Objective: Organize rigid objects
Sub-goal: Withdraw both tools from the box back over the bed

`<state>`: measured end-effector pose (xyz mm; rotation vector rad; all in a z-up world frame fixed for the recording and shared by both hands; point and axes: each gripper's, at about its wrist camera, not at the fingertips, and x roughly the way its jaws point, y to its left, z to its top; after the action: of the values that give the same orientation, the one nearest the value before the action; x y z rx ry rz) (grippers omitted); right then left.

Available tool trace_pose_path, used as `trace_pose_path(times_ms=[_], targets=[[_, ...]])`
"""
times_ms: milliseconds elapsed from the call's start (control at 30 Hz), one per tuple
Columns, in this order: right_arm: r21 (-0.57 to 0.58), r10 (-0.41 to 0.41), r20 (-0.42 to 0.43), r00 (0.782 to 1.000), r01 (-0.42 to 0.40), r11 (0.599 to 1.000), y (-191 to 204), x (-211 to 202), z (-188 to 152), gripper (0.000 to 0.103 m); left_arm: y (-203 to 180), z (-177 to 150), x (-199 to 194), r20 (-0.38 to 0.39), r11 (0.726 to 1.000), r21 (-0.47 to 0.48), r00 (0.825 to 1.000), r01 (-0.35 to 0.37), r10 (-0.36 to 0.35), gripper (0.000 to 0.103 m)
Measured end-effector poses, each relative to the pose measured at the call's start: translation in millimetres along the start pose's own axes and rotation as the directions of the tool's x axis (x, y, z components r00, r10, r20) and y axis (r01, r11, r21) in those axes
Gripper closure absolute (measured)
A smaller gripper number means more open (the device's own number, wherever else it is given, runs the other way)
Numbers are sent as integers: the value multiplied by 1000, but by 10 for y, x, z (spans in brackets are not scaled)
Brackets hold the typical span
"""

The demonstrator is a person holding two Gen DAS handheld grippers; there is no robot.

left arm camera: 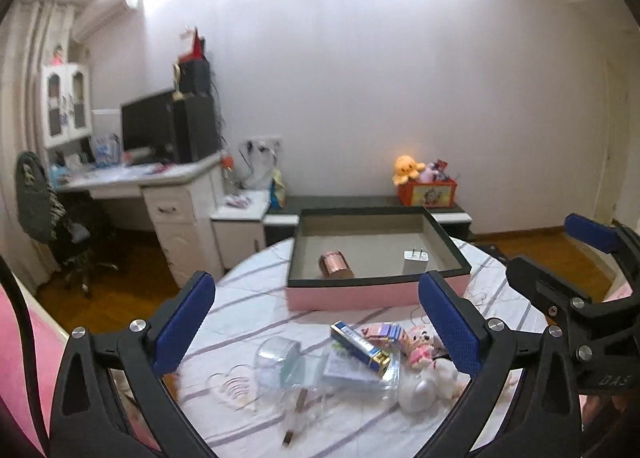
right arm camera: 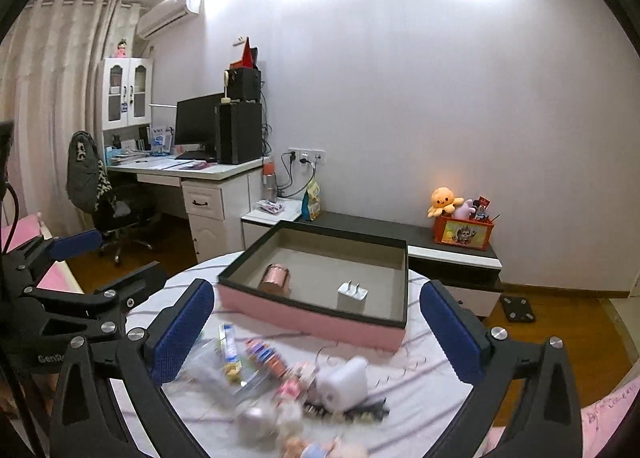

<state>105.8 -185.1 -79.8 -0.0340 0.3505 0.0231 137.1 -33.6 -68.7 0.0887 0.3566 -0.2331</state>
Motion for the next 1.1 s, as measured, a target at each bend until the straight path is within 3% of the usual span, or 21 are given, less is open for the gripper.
trace_pose_path(times_ms=[200,533,667,1100], targets=[[25,-7,49,999,5,1000,119,-442,-51,0,-25,-32,-525,74,1000,10,997,-26,25,0],[26,-13,114,993,10,1000,207,-939,-74,0,-39,-12,-1005,149,998,17,987,-65,61,0],[23,-13,130,991,10,1000,258,-1017,-70,0,-74,-5,-1060,172,995,24,981,-93,87,0],[28,-10,133,991,6,1000,270,-1019,-66,0,-33,-17,-1014,157,997,5,985,-73,72,0]])
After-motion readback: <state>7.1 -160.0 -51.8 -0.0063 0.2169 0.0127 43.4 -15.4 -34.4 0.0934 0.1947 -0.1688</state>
